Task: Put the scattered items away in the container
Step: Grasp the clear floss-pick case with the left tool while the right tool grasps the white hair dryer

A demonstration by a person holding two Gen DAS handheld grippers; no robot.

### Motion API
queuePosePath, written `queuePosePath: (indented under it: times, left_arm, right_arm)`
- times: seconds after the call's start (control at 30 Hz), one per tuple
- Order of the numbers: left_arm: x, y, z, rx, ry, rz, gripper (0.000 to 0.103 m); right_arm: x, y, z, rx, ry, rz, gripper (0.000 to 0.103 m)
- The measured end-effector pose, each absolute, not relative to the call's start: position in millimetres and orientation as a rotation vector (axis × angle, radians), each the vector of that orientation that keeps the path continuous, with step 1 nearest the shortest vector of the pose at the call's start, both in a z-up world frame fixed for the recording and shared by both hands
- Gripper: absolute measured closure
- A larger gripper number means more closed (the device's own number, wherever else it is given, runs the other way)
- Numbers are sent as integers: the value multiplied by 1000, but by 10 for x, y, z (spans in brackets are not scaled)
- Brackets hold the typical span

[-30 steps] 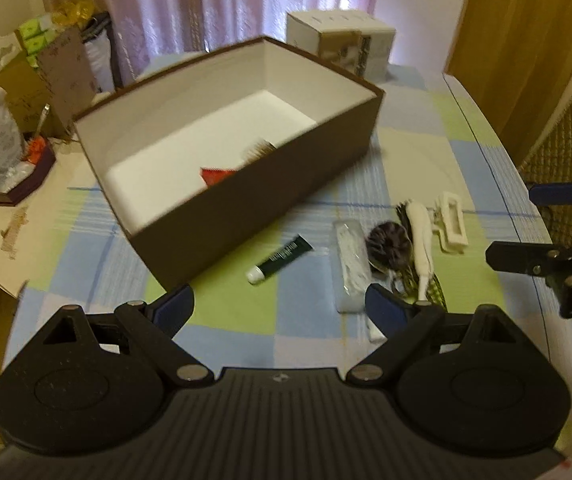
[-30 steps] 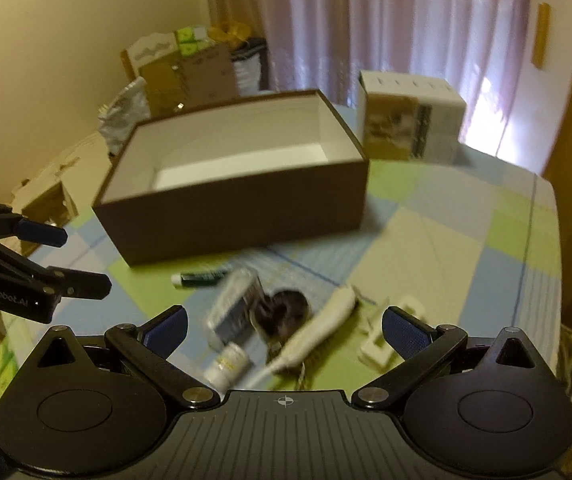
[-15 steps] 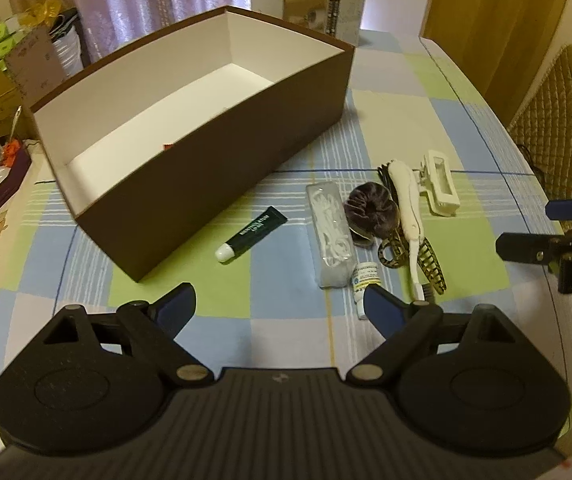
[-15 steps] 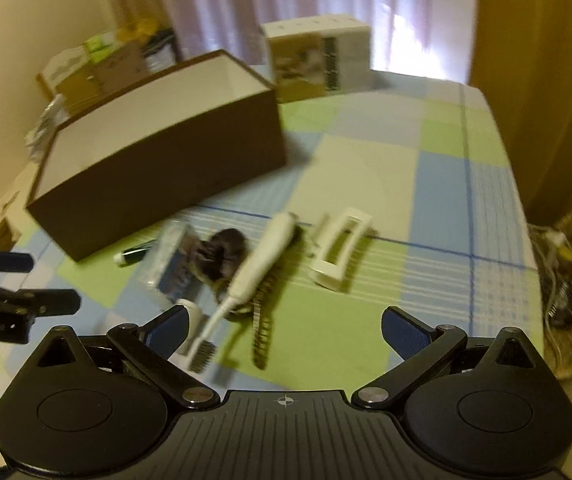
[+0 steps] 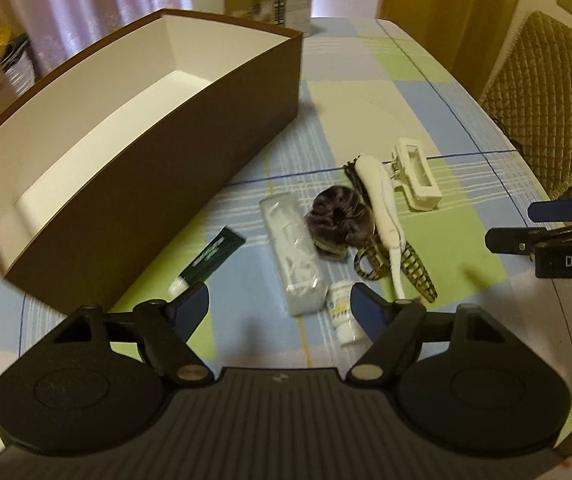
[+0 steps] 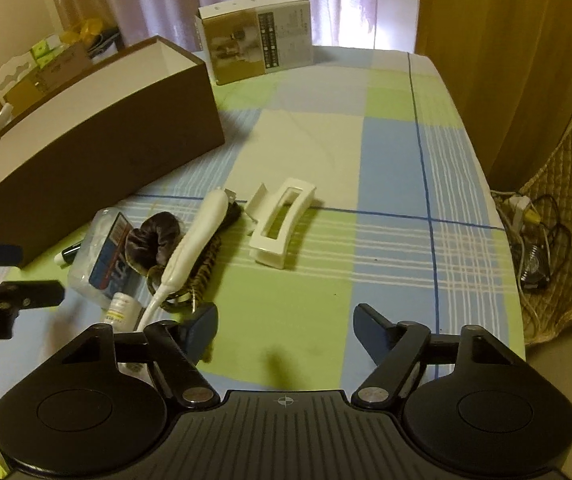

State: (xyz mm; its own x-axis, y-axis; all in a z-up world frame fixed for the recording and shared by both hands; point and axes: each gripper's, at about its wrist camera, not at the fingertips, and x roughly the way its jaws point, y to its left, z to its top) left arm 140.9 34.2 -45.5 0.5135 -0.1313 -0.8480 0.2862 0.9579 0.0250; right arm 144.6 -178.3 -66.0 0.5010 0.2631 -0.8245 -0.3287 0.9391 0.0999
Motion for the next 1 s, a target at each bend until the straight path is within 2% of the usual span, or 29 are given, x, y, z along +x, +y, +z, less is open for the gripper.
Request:
queuePosePath:
  times: [0.33, 0.43, 0.53, 0.6, 0.67, 0.73, 0.9, 1.0]
  left_arm:
    - [1844, 219, -724, 204, 1052, -291, 39]
    - [1943, 203, -803, 200, 1072, -307, 50]
    - [2021, 202, -874, 170, 1096, -328, 69]
    - [2043, 218, -896, 159, 1096, -326, 71]
    - [2040, 255, -892, 152, 1091, -325, 77]
    - [2031, 308, -877, 140, 1096, -309, 78]
    - [1926, 462, -828, 143, 1107, -262, 78]
    - [1842, 549, -813, 148, 1115, -240, 78]
  right_arm:
    - [1541, -1768, -666, -40, 985, 333, 33]
    - [1565, -1731, -662, -29, 984, 338, 35]
    - [1586, -1669, -659, -22, 981, 348, 39]
    - [1597, -1606, -657, -19, 979, 363, 42]
    - [1604, -1541, -661, -20, 977, 378, 44]
    - [1617, -1468, -676, -23, 979, 396, 46]
    - [1679, -1272, -745, -36, 998, 438, 60]
    - [1709, -1149, -783, -45, 1004, 467, 64]
